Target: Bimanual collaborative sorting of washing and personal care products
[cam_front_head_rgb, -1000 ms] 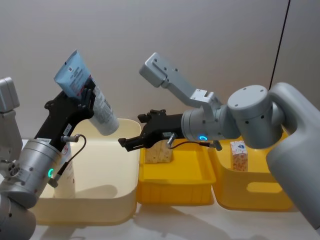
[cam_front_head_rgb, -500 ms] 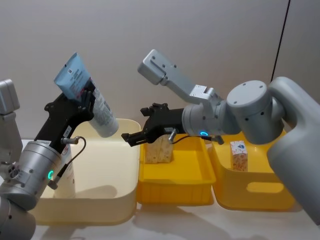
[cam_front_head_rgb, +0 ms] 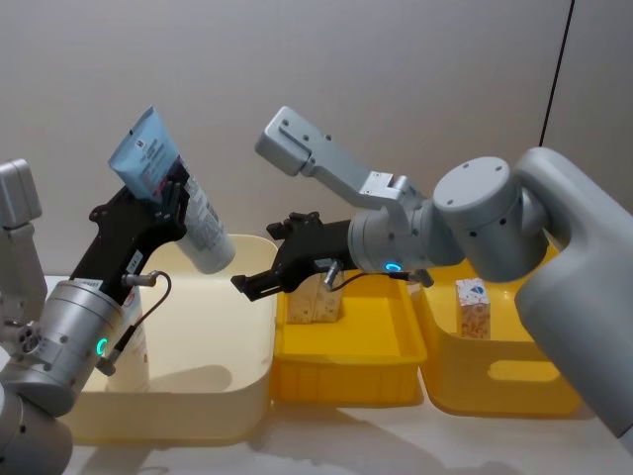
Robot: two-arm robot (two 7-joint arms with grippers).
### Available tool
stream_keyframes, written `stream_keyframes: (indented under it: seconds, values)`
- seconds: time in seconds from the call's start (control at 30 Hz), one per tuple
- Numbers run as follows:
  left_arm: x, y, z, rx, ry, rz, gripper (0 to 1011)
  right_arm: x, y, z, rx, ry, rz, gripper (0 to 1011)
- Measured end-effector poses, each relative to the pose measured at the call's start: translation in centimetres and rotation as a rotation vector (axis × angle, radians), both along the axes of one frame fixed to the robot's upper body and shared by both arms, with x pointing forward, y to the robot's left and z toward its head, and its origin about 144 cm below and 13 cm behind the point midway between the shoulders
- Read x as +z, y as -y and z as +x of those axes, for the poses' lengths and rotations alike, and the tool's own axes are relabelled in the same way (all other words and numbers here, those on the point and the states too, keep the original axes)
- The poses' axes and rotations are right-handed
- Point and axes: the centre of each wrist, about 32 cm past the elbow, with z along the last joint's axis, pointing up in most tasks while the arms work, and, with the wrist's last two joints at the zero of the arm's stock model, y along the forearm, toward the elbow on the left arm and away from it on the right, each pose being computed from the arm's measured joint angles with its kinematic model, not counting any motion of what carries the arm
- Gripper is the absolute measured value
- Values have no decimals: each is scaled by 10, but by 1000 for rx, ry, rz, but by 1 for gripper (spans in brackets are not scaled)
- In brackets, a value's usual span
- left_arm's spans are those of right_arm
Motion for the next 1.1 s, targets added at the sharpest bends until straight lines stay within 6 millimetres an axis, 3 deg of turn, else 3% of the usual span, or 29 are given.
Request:
stream_keyframes:
  seconds: [1.1]
  values:
    - [-6,2,2,3,-19,-6,262,-7,-16,9,32,9,39,1001]
